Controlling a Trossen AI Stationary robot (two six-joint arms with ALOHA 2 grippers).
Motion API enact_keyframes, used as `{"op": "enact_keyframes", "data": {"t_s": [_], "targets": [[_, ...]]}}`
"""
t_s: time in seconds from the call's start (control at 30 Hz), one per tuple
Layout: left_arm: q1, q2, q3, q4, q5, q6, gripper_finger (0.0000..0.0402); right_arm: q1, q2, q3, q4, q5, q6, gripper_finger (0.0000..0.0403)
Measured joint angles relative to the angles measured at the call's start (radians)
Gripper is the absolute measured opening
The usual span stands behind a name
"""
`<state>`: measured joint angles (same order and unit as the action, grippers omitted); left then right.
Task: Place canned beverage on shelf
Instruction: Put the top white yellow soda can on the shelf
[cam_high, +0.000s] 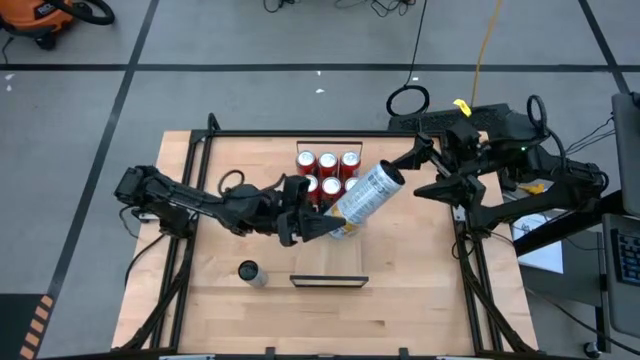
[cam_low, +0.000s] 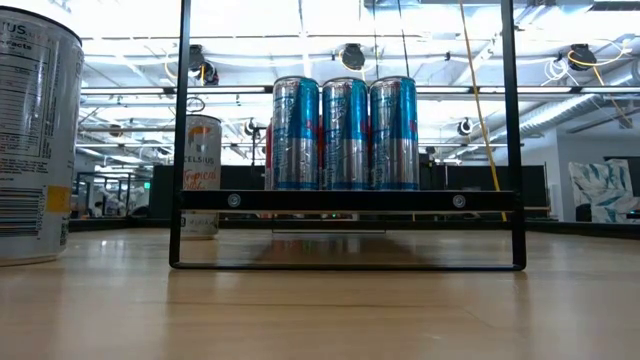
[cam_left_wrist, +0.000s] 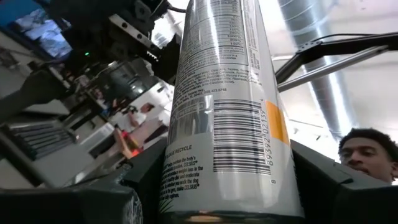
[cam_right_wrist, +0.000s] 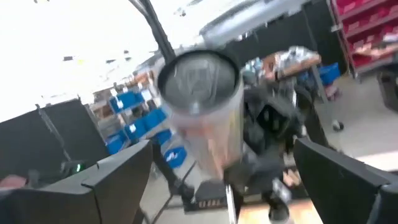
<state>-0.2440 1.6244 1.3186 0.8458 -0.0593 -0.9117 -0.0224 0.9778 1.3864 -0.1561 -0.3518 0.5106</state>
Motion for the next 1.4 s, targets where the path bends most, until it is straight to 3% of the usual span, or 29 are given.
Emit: {"op": "enact_keyframes", "data": {"t_s": [0.3, 0.7, 0.87, 1.4], "targets": [[0.001, 0.085, 0.000, 0.176, 0.027, 0.011, 0.0249, 0.000, 0.056, -0.001, 0.062, 0.015, 0.004, 0.0366], [0.006, 0.091, 0.000, 0.221, 0.034, 0.148, 0.0249, 0.000, 0.117, -0.001, 0.229, -0.022, 0.025, 0.0366], [0.019, 0.093, 0.000, 0.217, 0.037, 0.150, 0.0249, 0.000, 0.122, -0.001, 0.281, -0.069, 0.002, 0.0366], [0.055, 0.092, 0.000, 0.219, 0.066, 0.132, 0.0249, 0.017, 0.176, -0.001, 0.431, -0.066, -0.028, 0.0358]]}}
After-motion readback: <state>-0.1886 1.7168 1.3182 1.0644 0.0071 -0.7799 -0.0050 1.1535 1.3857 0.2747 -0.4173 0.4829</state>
